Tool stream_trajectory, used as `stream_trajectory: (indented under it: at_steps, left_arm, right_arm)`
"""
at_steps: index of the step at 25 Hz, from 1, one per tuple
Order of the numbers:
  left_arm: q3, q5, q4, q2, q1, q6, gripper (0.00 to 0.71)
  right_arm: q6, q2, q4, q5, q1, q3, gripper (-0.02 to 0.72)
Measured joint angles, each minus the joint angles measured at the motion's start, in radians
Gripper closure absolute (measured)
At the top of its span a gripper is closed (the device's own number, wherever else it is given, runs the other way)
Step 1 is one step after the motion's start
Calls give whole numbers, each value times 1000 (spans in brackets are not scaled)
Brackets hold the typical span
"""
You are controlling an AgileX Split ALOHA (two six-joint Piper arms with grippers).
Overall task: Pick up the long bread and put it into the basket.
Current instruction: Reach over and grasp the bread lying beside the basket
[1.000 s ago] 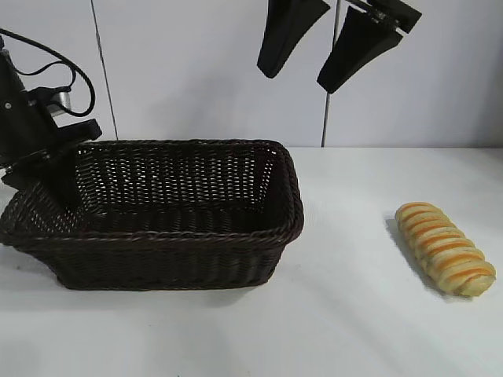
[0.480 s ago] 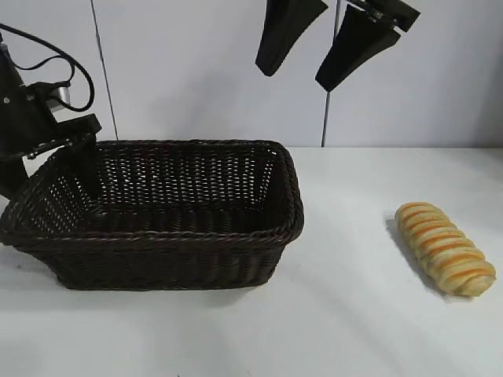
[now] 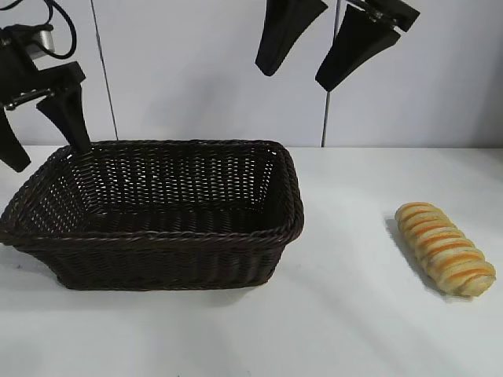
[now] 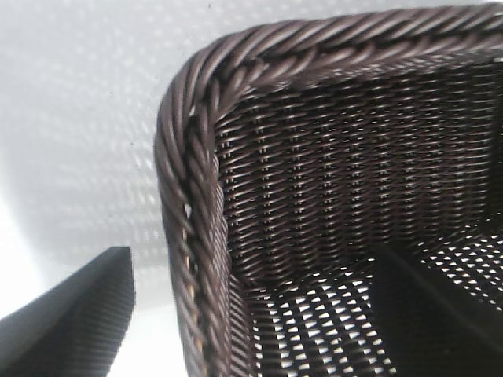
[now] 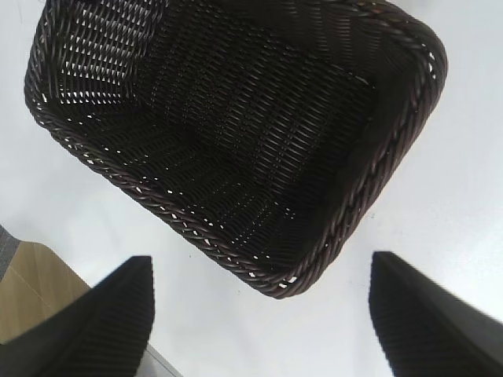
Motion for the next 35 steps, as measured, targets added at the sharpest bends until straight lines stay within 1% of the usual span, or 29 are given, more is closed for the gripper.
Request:
stream_trajectory:
  at_steps: [6, 8, 15, 20, 28, 35]
  left_arm:
    - [0, 8, 3, -58, 0, 0, 116]
    - [0, 9, -15, -81, 0, 0, 116]
    - [0, 7, -141, -156, 0, 0, 116]
    - [47, -21, -255, -163, 0, 0, 116]
    - [130, -89, -275, -163, 0, 0, 116]
    - [142, -115, -287, -162, 0, 0, 116]
  right_arm:
    - [0, 0, -1, 0, 0, 0, 155]
    - [0, 0, -1, 0, 0, 0, 155]
    - [0, 0, -1, 1, 0, 0, 155]
    - [0, 0, -8, 1, 0, 0, 155]
    - [0, 0, -10, 1, 0, 0, 155]
    - [0, 0, -15, 1, 0, 0, 155]
